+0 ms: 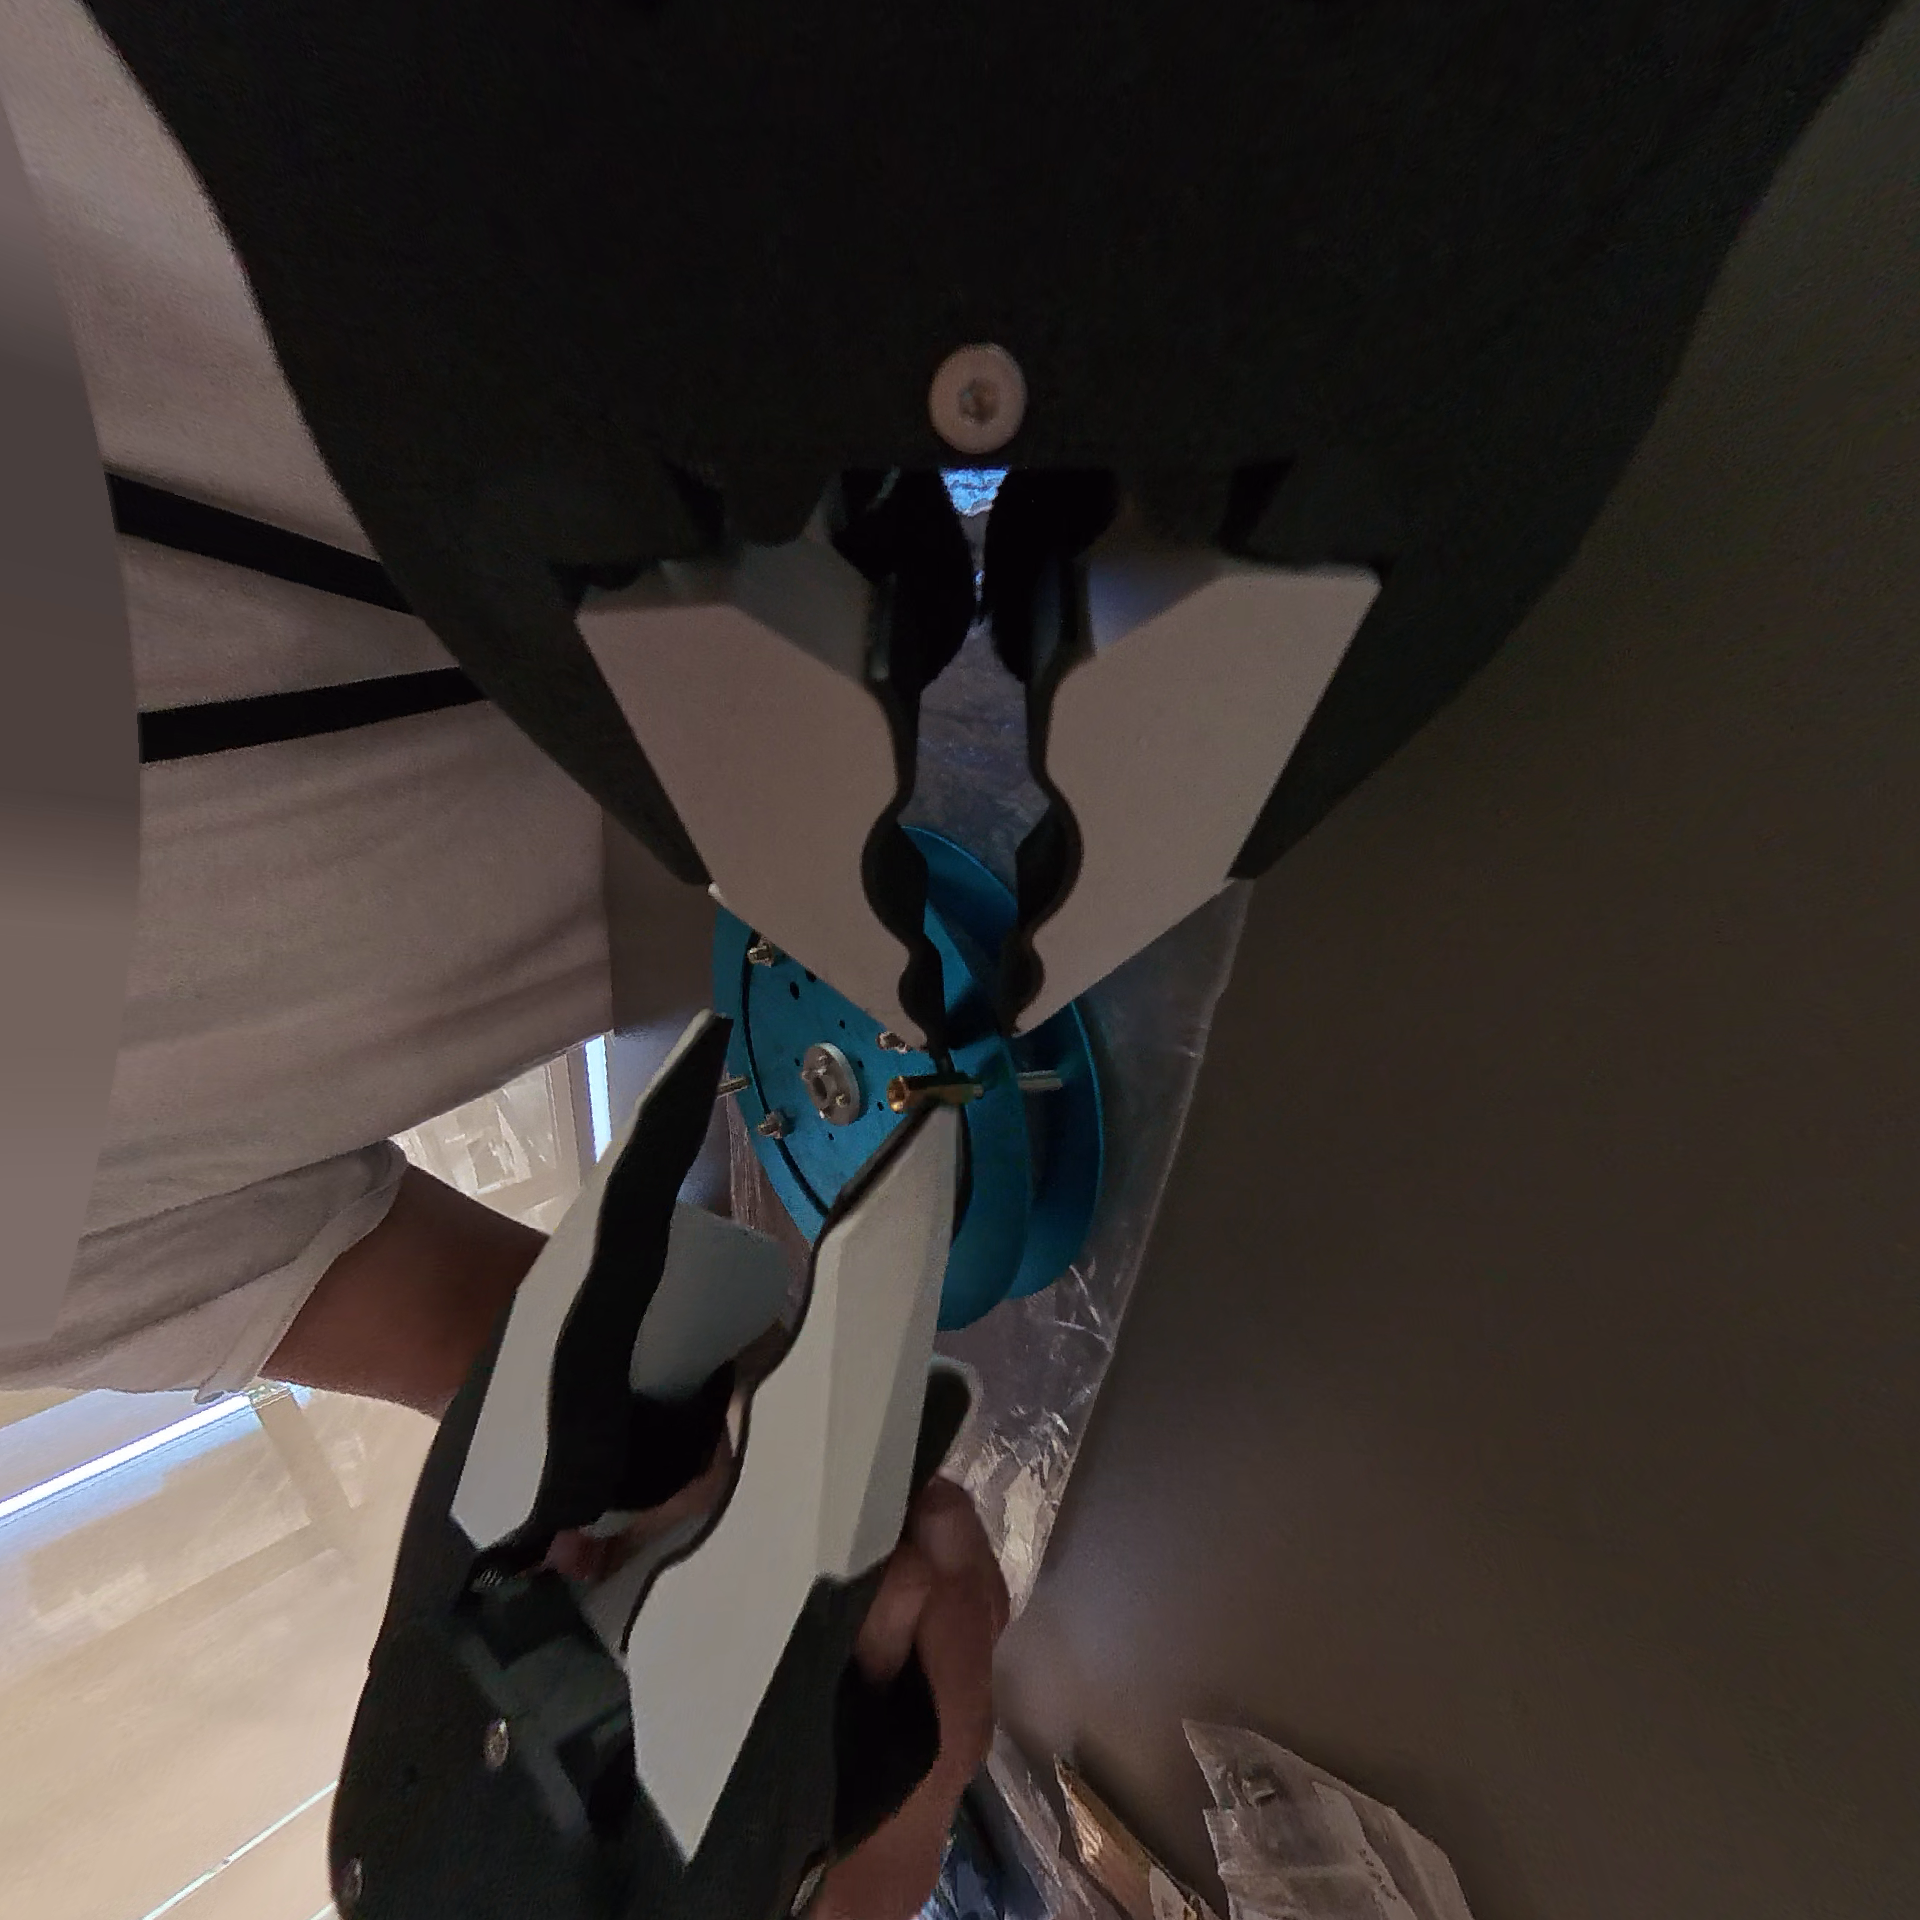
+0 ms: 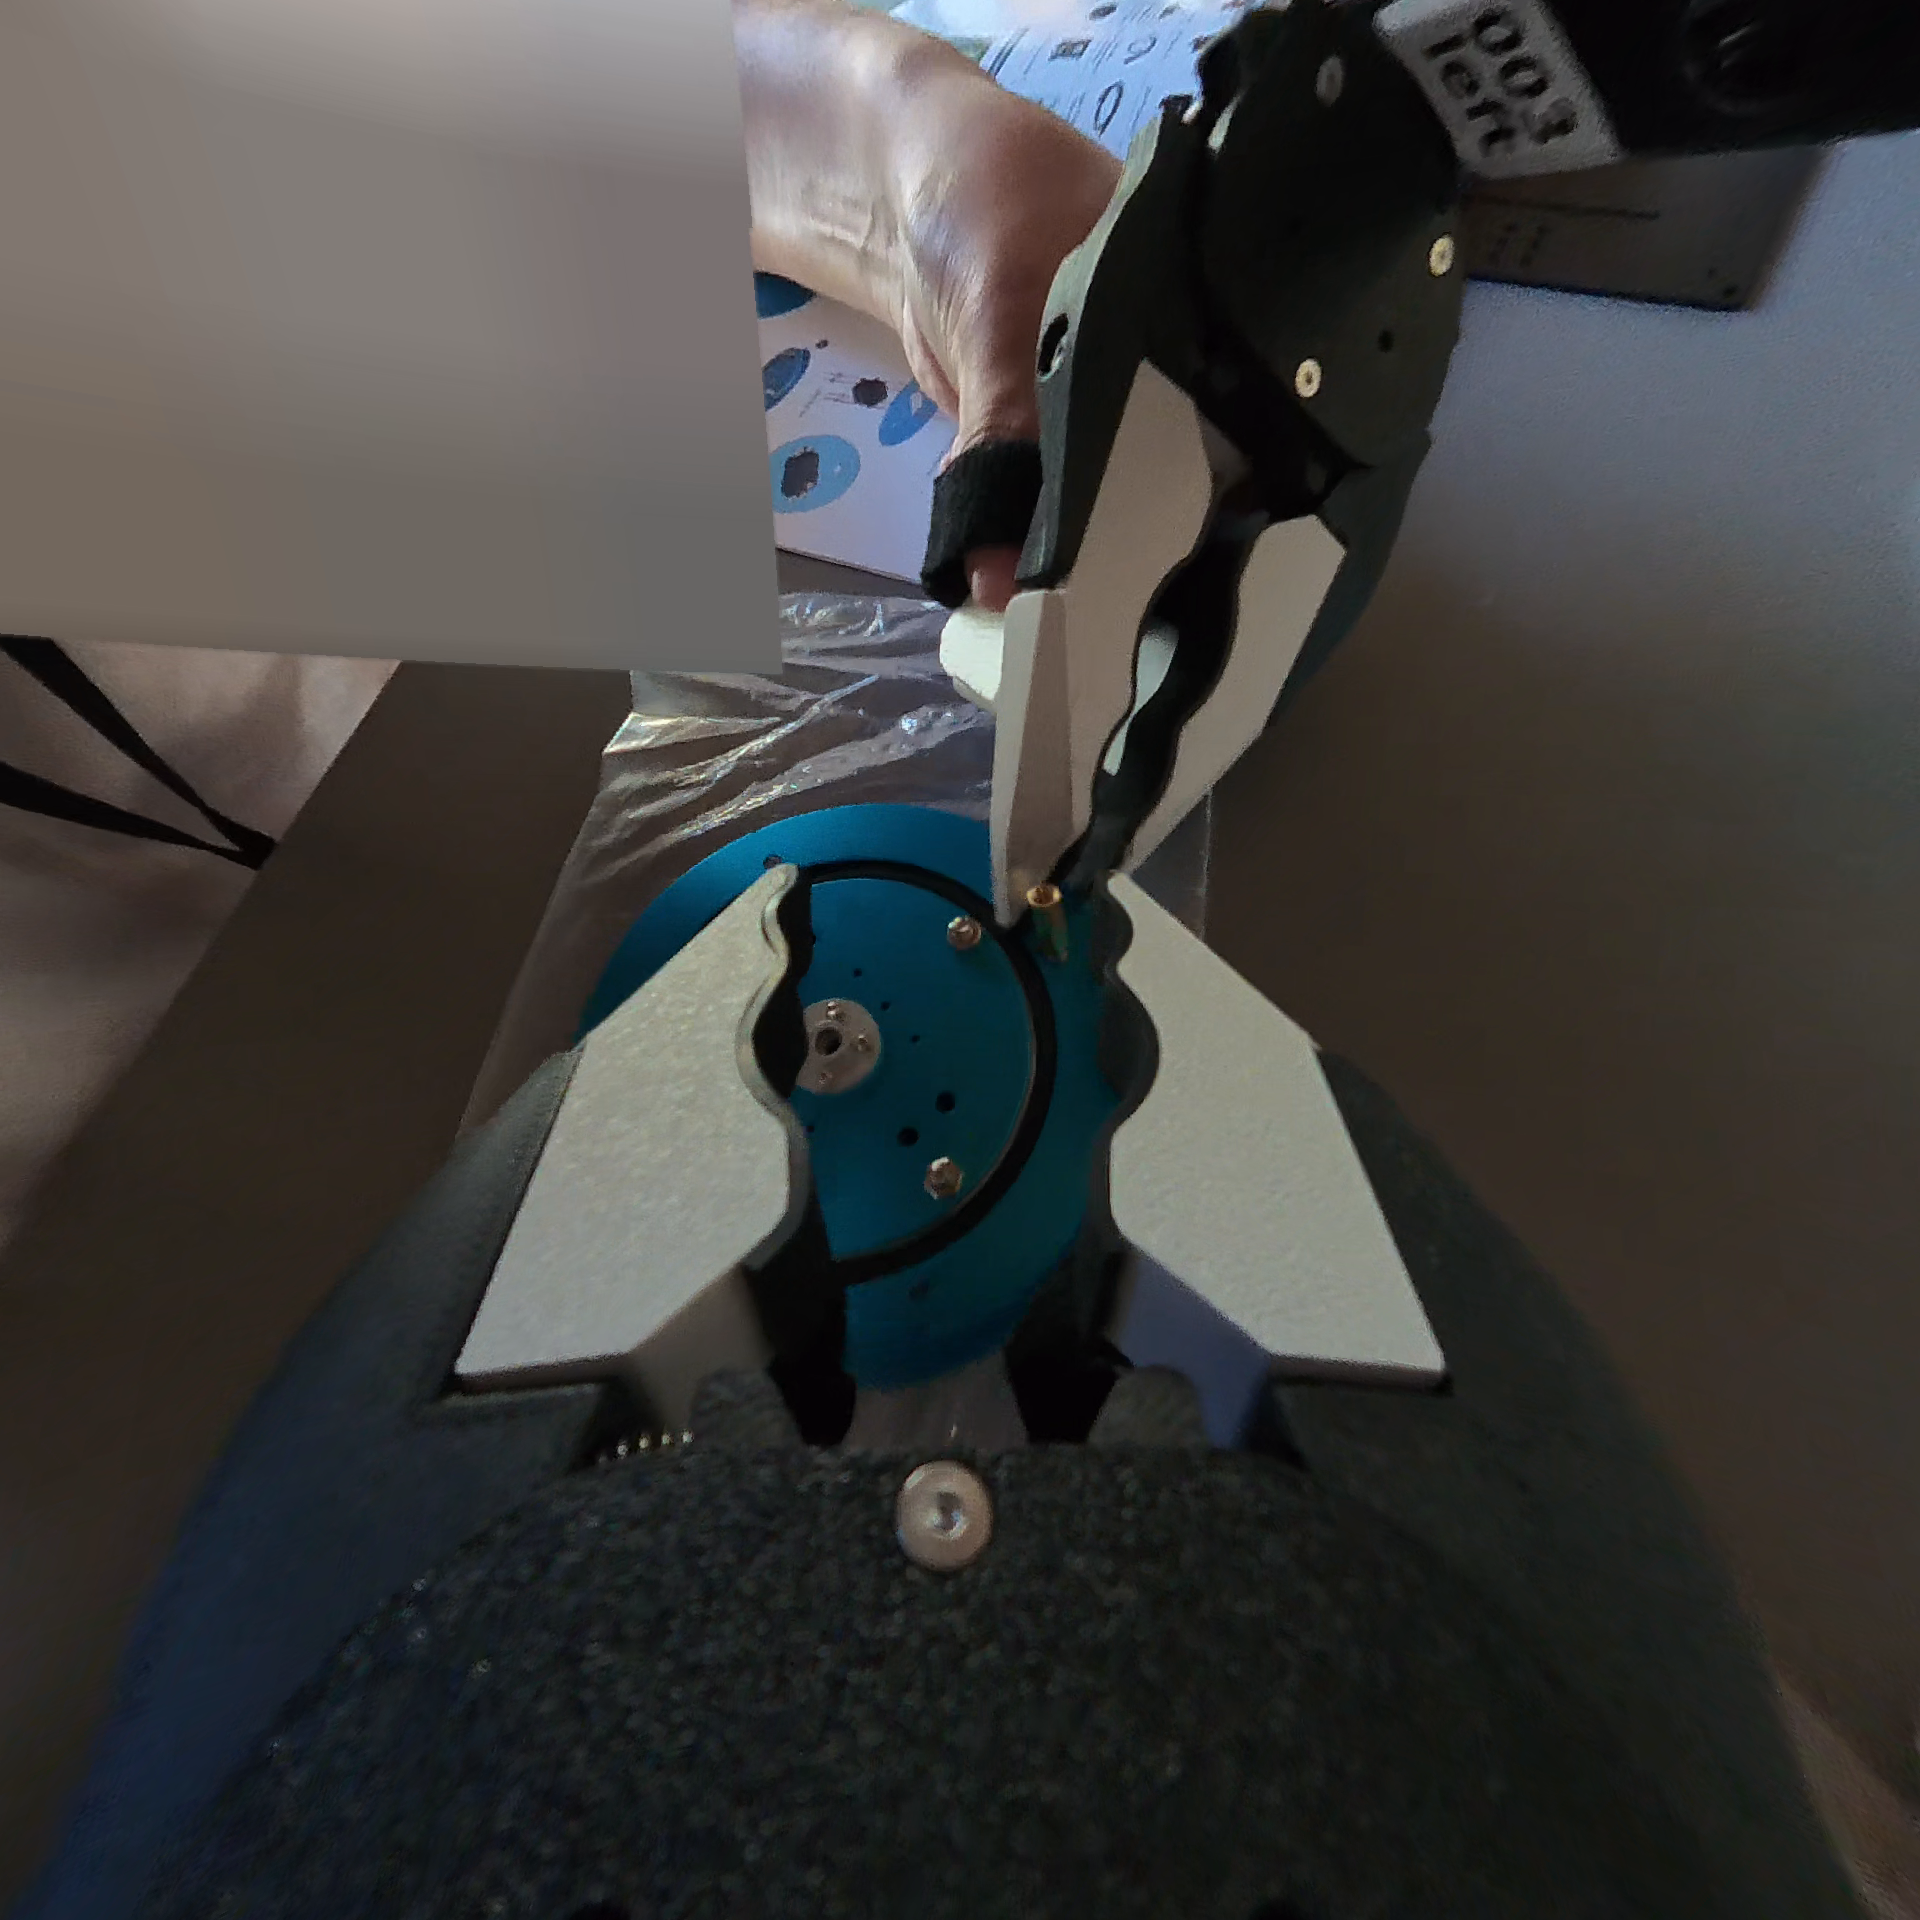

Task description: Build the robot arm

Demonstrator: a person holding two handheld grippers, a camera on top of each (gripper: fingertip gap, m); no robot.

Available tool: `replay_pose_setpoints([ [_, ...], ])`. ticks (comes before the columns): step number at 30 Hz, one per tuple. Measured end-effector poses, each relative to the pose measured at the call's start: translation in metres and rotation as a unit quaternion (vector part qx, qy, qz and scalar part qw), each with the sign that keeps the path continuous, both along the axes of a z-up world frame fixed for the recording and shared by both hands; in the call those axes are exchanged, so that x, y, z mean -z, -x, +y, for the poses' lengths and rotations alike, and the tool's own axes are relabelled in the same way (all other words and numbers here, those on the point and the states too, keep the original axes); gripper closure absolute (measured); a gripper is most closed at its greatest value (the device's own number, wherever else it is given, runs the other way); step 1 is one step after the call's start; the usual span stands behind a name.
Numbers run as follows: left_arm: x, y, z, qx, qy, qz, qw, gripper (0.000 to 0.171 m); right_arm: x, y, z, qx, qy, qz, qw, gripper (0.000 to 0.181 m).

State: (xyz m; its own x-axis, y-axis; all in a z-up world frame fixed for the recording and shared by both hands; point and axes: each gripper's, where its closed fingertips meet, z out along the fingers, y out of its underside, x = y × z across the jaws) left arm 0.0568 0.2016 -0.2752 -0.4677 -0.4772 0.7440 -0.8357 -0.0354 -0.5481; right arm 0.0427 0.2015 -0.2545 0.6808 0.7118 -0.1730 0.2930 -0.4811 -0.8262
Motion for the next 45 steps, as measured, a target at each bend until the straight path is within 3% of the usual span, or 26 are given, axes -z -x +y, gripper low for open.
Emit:
replay_pose_setpoints([
  [4,0.0,0.0,0.0,0.001,0.0,0.0,1.0,0.163,0.003,0.002,-0.006,0.005,0.018,0.011,1.0,0.13],
  [5,0.0,0.0,0.0,0.001,0.0,0.0,1.0,0.163,0.003,-0.003,-0.01,0.01,0.021,0.01,1.0,0.134],
  [6,0.0,0.0,0.0,0.001,0.001,0.001,1.0,0.163,0.002,-0.004,-0.019,-0.001,0.029,0.012,0.999,0.151],
  [9,0.0,0.0,0.0,0.001,0.002,0.001,1.0,0.163,-0.003,-0.014,-0.021,0.025,0.019,0.007,0.999,0.15],
  [19,-0.001,0.0,0.0,0.0,0.002,-0.001,1.0,0.163,0.002,-0.013,0.015,0.068,-0.048,-0.15,0.985,0.181],
  [31,0.0,0.001,0.0,0.002,0.002,0.001,1.0,0.163,0.004,-0.022,0.01,0.097,-0.048,-0.102,0.989,0.181],
  [41,0.0,0.001,0.001,0.0,0.007,0.006,1.0,0.163,0.011,-0.009,0.012,0.078,-0.053,-0.13,0.987,0.181],
  [45,0.0,0.002,0.001,0.001,0.004,0.001,1.0,0.163,-0.003,-0.019,0.012,0.101,-0.073,-0.13,0.984,0.179],
])
